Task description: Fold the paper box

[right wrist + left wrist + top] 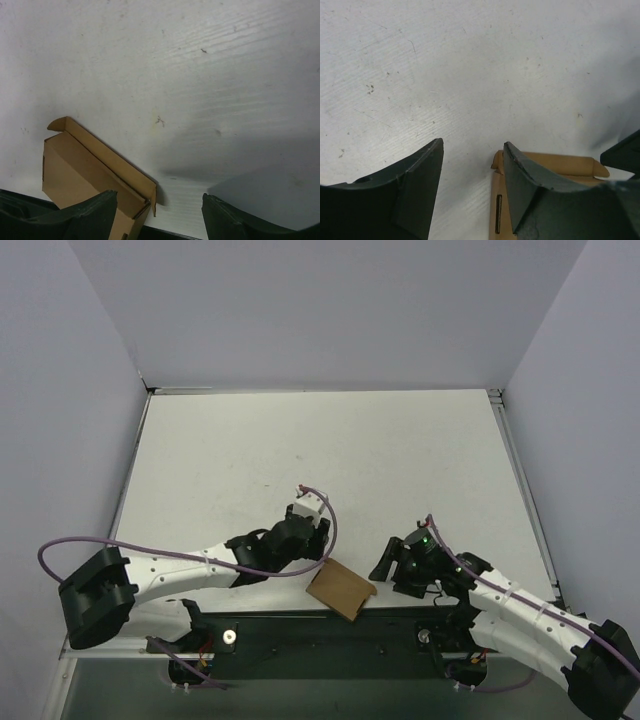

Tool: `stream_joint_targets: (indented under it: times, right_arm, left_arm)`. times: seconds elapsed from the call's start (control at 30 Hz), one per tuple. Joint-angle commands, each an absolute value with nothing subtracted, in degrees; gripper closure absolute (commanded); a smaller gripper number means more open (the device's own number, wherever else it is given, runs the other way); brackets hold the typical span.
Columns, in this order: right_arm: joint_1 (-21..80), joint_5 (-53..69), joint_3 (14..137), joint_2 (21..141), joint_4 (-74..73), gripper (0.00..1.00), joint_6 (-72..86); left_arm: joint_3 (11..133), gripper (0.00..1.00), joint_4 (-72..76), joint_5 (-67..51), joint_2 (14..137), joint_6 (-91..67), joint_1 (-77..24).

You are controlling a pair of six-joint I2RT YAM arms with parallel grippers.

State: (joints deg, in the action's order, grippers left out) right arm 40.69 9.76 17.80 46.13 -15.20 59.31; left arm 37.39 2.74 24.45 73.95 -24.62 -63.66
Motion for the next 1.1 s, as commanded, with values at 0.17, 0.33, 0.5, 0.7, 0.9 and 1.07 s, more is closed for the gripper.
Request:
stream_joint_targets:
  times: [0.17,0.33,0.5,0.7,0.9,1.07]
  right_arm:
    - [44.2,7.8,11.9,45.1,-7.5,0.38,73.7]
    - [47.1,7.2,10.9,45.3,-7.9,0.43,78.1]
    - [49.7,5.0,9.8,39.5,-12.9,0.53,85.8]
    - [53.3,1.8,8.7,33.7,-18.5,0.55,91.8]
    - [53.7,-2.5,7.6,33.2,-17.3,0.64,95.0]
    - [53.8,-2.4,7.5,36.2,-14.1,0.67,95.9]
  left_arm:
    - [35.9,0.36,-3.9,5.4,66.8,-29.5,-53.9]
    - [36.8,0.35,-7.1,1.2,64.1,-29.9,-49.9]
    - [40.3,0.34,-12.6,-1.4,62.4,-28.7,-48.0]
    - [47.1,0.33,-21.3,-9.7,60.9,-22.9,-40.4]
    - [51.9,0.32,-25.9,-10.4,61.2,-17.0,-35.3]
    - [52.6,0.32,-24.0,-11.2,62.8,-14.9,-33.8]
